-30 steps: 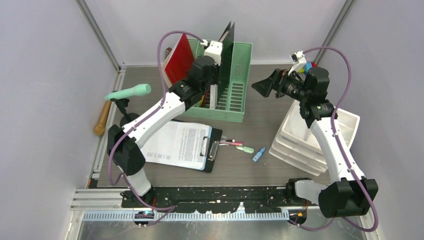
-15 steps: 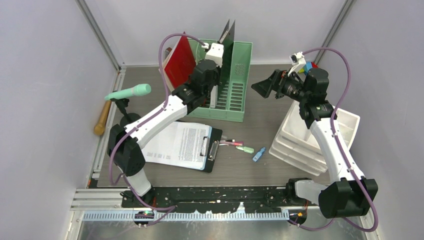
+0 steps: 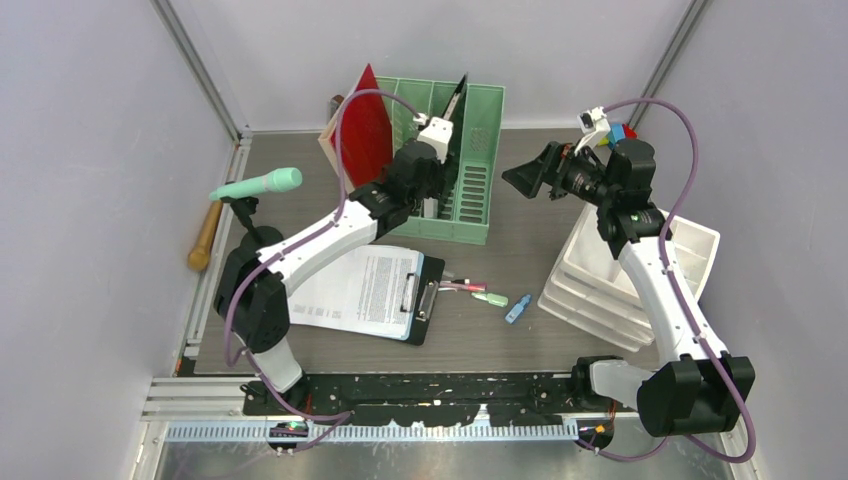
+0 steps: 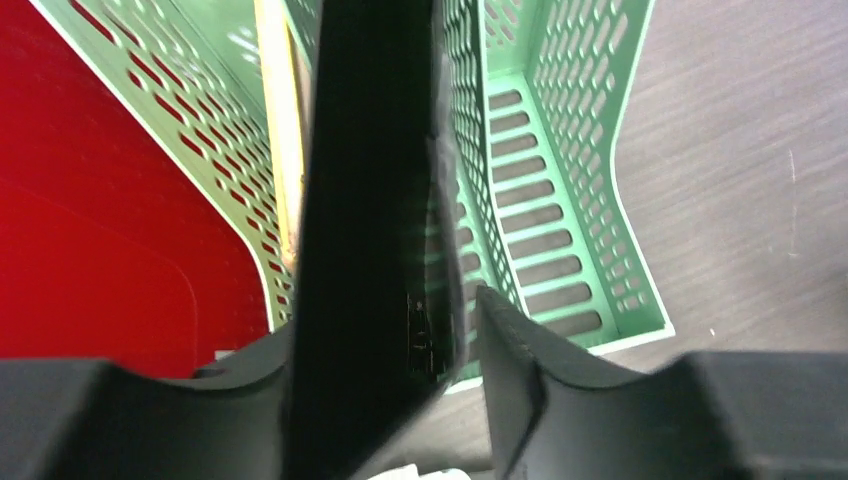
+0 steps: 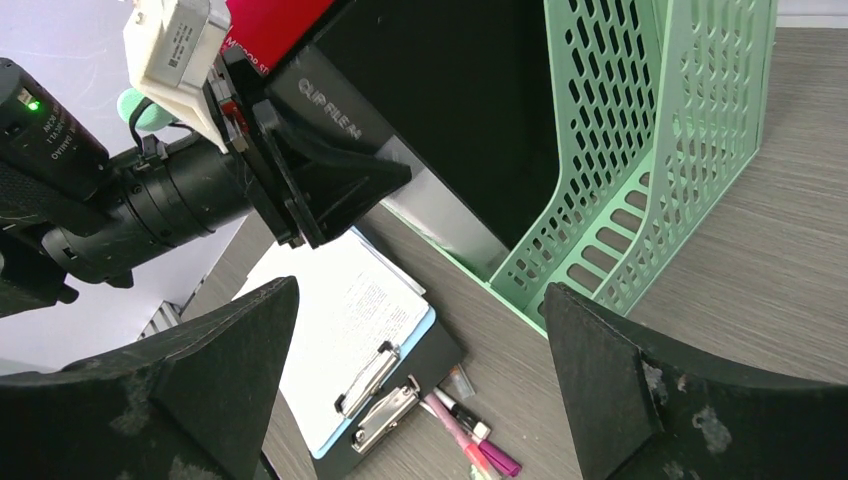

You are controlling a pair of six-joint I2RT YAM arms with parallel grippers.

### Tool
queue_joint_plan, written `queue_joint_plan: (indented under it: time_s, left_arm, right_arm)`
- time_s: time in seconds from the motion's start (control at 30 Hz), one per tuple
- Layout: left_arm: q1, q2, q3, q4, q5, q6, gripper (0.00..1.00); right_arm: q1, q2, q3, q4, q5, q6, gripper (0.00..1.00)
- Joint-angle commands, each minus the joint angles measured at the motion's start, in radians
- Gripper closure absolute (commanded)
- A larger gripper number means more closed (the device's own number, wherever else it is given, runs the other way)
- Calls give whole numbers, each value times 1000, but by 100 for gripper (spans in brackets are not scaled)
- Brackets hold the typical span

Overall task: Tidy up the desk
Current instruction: Place the folder in the storage box.

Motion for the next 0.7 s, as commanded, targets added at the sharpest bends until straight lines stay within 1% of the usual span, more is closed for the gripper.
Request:
queue_joint_plan:
  time_s: [0.0, 0.03, 0.07, 0.17, 0.23, 0.4, 0.47, 0.5, 0.6, 0.67]
  left_arm:
    - [3, -68, 17, -94, 79, 8, 43]
    - [3, -74, 26, -116, 79, 9, 33]
    - [3, -81, 37, -138, 83, 16, 25]
    - [3, -97, 77, -224, 108, 62, 8]
    - [3, -112, 103, -287, 127, 88, 1]
    - [3, -200, 120, -425, 188, 170, 0]
    - [3, -252, 99, -462, 218, 238, 0]
    - [3, -282, 89, -487, 236, 301, 0]
    - [3, -359, 63, -565, 257, 414, 0]
    - [4, -399, 54, -623, 248, 460, 0]
  right_arm:
    - [-5, -33, 3, 55, -12, 7, 0]
    - [-5, -33, 5, 53, -12, 8, 0]
    - [-5, -34, 5, 51, -12, 8, 0]
    - [-5, -37, 13, 38, -7, 2, 0]
    - [-5, -34, 25, 17, 6, -10, 0]
    - [-1, -21, 70, -50, 45, -62, 1]
    - [10, -10, 94, -83, 72, -86, 2]
    - [20, 3, 109, -110, 84, -95, 2]
    - [52, 40, 171, -180, 167, -154, 4]
    - [103, 74, 212, -244, 243, -214, 5]
